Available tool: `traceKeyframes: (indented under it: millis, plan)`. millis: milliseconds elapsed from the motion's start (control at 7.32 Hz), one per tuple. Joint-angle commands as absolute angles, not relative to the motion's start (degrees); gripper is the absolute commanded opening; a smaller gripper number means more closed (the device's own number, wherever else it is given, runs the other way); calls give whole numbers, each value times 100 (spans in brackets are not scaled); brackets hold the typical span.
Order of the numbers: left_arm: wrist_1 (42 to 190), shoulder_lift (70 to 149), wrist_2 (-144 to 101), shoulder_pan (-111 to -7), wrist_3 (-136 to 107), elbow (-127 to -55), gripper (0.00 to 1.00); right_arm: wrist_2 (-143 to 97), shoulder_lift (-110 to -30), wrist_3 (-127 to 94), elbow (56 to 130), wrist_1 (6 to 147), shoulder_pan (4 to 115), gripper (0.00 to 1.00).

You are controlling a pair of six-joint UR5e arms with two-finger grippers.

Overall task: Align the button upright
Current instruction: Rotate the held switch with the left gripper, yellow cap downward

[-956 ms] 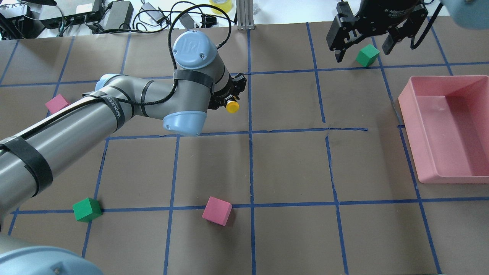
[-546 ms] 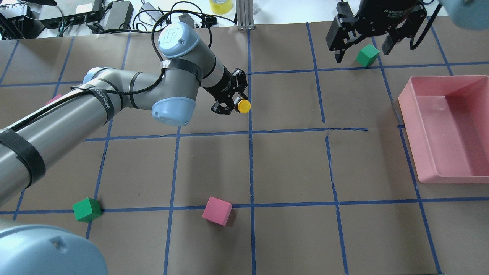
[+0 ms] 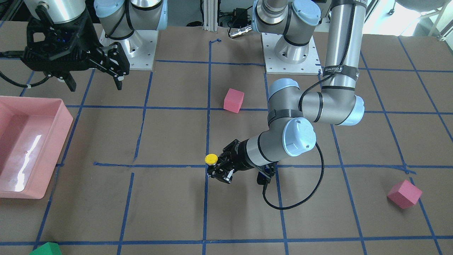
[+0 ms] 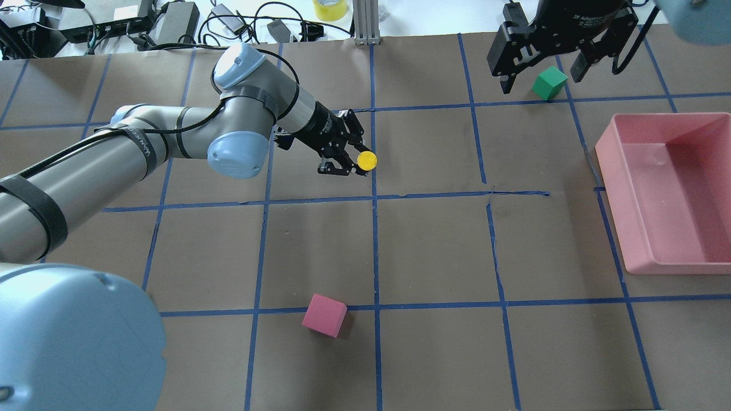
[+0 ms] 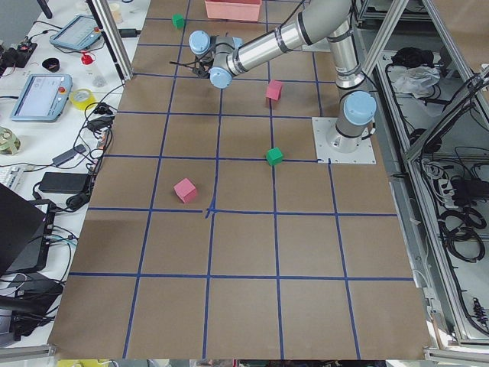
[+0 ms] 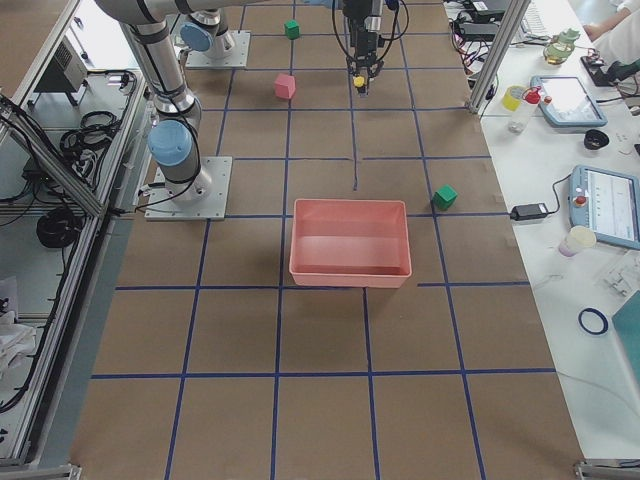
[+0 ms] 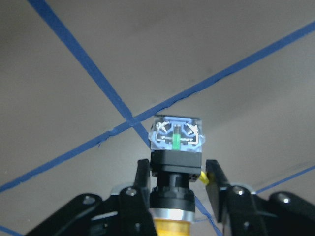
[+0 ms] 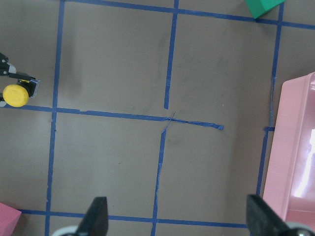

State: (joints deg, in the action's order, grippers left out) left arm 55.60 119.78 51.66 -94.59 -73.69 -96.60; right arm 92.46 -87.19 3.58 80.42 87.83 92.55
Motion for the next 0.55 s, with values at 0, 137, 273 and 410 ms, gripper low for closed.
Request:
traceKeyframes:
  millis: [0, 137, 273, 410]
  plan:
    - [5590, 12181, 4617, -9316, -7077, -9965, 0, 9246, -8710, 360, 8042, 8789, 9255, 100]
    - [5590, 12234, 4579, -9316, -7049, -10010, 0, 9246, -8710, 360, 8042, 8780, 9255, 100]
    - [5590, 12287, 4605, -9316, -7031, -10019, 0, 9246, -8710, 360, 8042, 8780, 9255, 100]
    - [5581, 12383, 4632, -9316, -6988, -10002, 0, 9246, -8710, 360, 8051, 8780, 9255, 100]
